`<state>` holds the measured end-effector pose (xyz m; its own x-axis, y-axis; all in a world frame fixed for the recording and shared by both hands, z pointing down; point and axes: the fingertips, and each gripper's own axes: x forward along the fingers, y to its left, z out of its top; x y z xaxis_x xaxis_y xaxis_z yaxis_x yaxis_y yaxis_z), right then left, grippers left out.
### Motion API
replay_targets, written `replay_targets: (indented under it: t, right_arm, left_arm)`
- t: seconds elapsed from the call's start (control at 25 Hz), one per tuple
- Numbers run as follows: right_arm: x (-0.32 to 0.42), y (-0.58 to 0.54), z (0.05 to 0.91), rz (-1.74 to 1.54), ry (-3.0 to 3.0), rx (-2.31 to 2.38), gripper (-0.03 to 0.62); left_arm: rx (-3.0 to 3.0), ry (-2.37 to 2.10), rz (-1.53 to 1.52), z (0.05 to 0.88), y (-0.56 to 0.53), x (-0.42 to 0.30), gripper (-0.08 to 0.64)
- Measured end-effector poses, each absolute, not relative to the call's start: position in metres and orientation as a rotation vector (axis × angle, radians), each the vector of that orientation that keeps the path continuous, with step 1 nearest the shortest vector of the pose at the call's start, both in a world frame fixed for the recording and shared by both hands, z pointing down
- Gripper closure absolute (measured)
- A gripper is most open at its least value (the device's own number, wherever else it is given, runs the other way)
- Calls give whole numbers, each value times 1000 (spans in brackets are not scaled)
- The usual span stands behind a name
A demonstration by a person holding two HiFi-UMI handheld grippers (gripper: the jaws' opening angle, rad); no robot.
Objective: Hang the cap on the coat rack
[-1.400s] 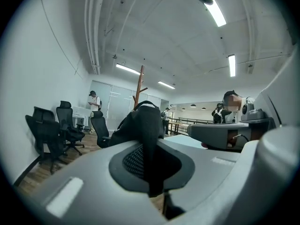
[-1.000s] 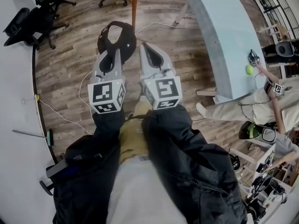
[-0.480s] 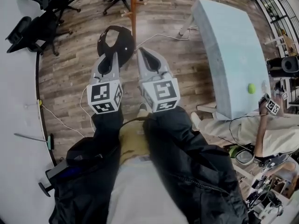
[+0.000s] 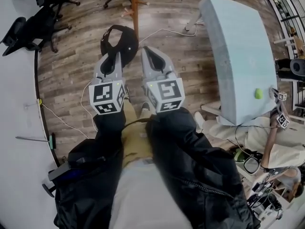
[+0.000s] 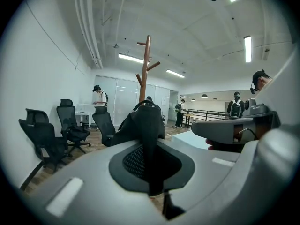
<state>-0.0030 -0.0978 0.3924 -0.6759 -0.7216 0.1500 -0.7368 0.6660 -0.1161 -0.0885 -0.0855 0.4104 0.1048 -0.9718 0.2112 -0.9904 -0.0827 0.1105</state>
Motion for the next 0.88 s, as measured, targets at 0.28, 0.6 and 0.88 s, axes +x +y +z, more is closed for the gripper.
replay_targets:
  t: [0.28,0.6,0.88]
  right_arm:
    - [-26,-159,397,221,-2725,1326,597]
    - [-69,-235,391,210,-2685,1388,597]
    - [-70,-263,405,263,-2634,1412,597]
  left_arm:
    - [2197,-1878,119,424,-153,-122,554]
    - [2248,-1814,106,420,-227,-161,554]
    - [2262,-1677,189,438,-244,-170,554]
